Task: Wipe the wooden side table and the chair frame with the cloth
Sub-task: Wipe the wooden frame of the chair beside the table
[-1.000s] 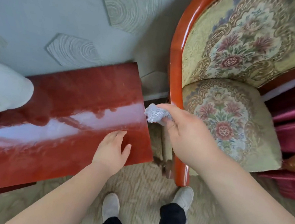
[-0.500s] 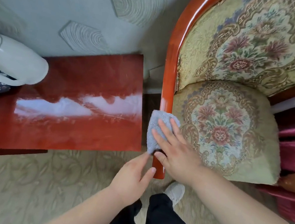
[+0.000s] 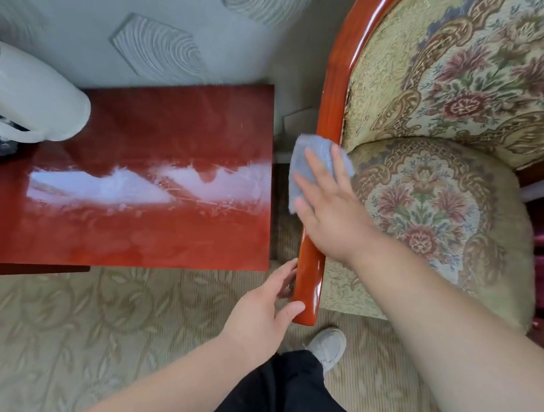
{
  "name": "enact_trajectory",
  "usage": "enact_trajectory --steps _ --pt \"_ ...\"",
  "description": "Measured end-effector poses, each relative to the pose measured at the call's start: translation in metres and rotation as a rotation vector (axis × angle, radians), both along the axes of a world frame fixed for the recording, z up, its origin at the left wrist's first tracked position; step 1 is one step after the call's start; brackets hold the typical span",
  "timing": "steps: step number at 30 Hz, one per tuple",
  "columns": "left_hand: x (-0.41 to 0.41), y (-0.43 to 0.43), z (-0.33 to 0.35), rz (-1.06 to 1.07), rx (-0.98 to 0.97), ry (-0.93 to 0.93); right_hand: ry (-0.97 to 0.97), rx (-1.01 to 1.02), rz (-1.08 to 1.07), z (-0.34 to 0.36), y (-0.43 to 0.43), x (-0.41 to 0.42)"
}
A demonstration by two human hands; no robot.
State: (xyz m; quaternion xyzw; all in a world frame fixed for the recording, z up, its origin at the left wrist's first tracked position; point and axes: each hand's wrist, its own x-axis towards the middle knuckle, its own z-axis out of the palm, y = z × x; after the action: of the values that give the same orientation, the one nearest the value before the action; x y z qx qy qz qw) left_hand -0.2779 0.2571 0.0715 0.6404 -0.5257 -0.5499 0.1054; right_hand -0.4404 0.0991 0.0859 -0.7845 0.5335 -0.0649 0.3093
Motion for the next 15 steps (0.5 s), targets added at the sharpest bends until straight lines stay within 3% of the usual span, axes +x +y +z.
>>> enact_trajectory --steps 6,12,15 --pt "0.001 0.007 -0.012 0.060 0.000 0.045 -0.078 0.176 -0.012 -0.001 0.095 -0.018" --pt "-0.001 0.004 -0.008 0.087 0.014 0.103 -0.025 0.077 -0.112 -0.014 0.019 0.003" --pt "-0.001 0.004 -0.008 0.086 0.021 0.098 -0.111 0.033 -0.168 -0.022 0.004 0.005"
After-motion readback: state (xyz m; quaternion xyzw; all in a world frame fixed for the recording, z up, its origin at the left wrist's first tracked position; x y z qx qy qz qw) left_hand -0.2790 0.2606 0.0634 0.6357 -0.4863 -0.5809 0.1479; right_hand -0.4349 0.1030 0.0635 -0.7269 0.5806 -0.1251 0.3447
